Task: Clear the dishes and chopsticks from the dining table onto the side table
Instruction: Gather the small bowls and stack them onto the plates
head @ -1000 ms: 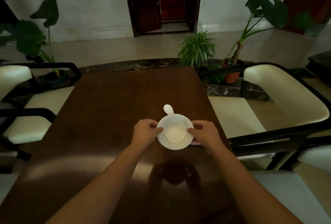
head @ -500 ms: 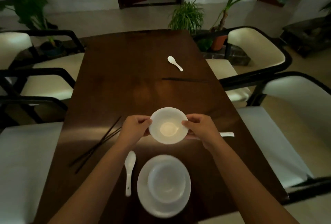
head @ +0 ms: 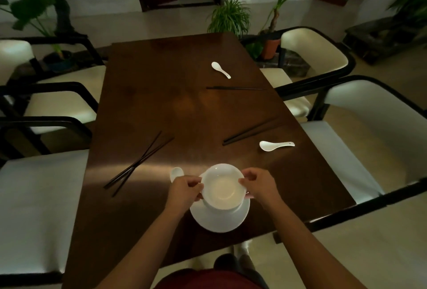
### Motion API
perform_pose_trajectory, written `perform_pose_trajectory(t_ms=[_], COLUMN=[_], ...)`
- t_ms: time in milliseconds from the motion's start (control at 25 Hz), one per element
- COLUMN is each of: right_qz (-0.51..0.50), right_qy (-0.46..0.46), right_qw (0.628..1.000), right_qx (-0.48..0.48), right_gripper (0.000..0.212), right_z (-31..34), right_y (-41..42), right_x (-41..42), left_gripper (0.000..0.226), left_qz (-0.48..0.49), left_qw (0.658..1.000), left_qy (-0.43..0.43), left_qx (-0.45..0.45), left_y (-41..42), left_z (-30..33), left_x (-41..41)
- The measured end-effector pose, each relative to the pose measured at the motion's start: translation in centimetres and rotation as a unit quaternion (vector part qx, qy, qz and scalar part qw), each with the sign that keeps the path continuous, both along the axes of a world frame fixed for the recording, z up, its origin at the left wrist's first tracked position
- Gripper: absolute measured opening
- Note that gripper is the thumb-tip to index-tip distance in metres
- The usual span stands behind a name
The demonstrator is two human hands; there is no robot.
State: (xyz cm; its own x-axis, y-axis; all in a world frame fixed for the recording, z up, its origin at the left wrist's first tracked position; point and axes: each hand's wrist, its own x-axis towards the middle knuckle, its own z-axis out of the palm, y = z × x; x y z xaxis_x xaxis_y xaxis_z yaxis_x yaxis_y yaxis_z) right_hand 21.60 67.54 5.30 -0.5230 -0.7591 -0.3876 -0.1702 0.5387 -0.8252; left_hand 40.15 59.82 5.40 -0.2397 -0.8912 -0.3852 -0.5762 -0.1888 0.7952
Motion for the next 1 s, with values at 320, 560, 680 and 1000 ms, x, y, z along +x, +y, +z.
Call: perform_pose_trajectory(t_ms=[320, 560, 680, 1000], right_qz=[0.048, 0.105, 0.114, 0.096], right_qy=[0.112, 0.202, 0.221, 0.17], right_qw=[0.992, 0.973, 0.968, 0.98], right_qx=[0.037, 0.044, 0.024, 0.032], right_gripper=[0.02, 0.021, 0.019, 0.016], right_z=[-1.7, -2.1, -2.2, -1.3], right_y=[-0.1, -0.6, -0.6, -1.8], right_x=[0.4, 0.0, -0.2, -1.3], left_gripper=[0.017, 0.015, 0.012, 0.004], left_qz=[0.008, -0.011, -0.015, 0.087], left_qw=[0.999, 0.997, 0.996, 0.995], left_qy=[-0.033, -0.068, -0.082, -0.028], left_qx=[-0.02, -0.022, -0.045, -0.038], left_y=[0.1, 0.3, 0.3, 0.1], left_z=[-1.0, -1.6, -1.8, -2.9], left_x=[0.0, 0.0, 0.1, 1.7])
